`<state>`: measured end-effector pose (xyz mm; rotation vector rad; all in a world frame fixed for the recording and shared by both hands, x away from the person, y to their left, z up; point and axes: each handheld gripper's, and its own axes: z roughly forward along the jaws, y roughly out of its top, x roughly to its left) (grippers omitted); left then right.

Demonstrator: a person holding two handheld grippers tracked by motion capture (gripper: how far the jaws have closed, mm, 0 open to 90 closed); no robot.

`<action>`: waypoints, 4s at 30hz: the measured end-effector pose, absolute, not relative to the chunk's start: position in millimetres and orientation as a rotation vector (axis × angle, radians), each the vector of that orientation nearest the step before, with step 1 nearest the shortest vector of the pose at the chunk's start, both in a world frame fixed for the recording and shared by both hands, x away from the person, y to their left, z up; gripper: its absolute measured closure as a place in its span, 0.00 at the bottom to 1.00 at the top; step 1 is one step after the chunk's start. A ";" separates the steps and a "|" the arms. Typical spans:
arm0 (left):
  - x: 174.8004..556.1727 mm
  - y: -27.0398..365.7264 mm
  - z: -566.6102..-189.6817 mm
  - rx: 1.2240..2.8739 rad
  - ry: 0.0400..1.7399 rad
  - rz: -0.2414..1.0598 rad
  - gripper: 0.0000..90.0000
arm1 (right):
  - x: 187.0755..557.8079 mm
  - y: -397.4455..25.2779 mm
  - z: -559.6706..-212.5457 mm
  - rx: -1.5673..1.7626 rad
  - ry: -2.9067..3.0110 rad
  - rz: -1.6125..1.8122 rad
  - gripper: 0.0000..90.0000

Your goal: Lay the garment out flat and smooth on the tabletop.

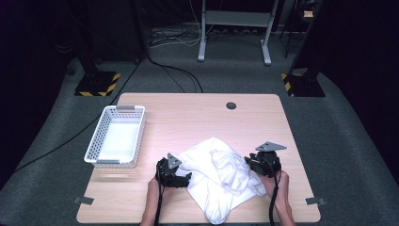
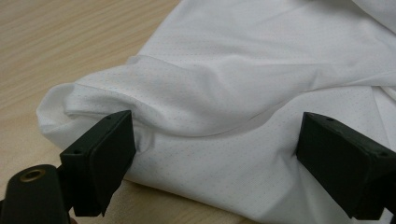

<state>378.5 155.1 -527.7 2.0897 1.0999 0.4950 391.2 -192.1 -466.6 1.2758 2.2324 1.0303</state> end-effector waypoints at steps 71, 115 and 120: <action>378.5 155.2 -527.7 2.089 1.101 0.496 0.13 | 448.3 -231.6 -487.3 1.489 2.085 0.842 0.85; 378.5 155.0 -527.7 2.089 1.101 0.498 0.13 | 445.9 -262.6 -473.3 1.552 1.998 0.924 0.44; 378.5 155.0 -527.7 2.088 1.102 0.497 0.13 | 432.9 -268.6 -470.4 1.542 1.995 1.003 0.32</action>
